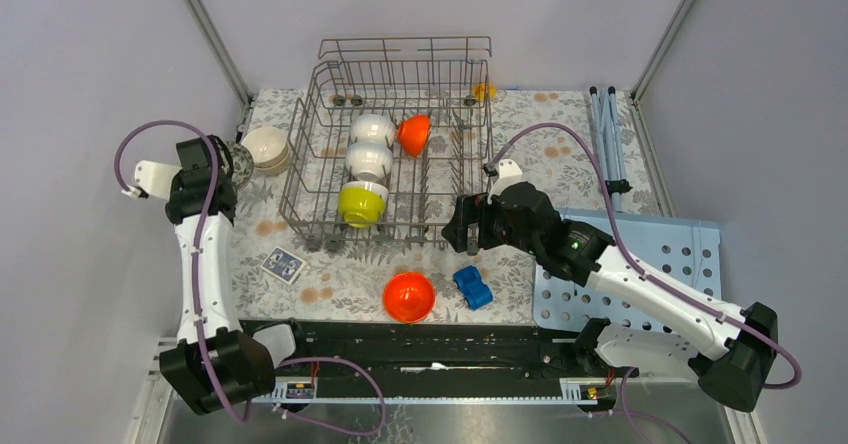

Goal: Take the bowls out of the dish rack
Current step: Place the bowl at the center of the board.

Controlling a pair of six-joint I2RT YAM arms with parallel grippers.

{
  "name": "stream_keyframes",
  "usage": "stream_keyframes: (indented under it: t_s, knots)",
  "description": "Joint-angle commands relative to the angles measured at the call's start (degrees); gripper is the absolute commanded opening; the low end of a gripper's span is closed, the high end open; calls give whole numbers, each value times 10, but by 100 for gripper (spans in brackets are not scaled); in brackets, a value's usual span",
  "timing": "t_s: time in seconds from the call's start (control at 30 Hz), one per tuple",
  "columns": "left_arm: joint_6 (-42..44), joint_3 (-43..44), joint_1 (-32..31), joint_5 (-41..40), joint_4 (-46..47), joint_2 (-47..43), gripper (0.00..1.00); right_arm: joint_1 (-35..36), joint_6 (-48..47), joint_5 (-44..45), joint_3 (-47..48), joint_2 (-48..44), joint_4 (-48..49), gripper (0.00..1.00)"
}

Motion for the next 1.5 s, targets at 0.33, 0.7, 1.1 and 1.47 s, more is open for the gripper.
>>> stream_keyframes:
  t_s: [0.33,0.7,1.1,1.47]
  knots:
    - [-61,-127,35,10,122,91,0,2,-28,2,-9,-51,37,100]
    - [-82,-146,38,11,182,159,0,2,-3,-17,10,-25,44,100]
    - [-122,-174,39,9,249,200,0,2,5,-26,35,24,23,100]
    - [-100,-168,17,-7,263,239,1,2,14,-5,27,-10,9,100]
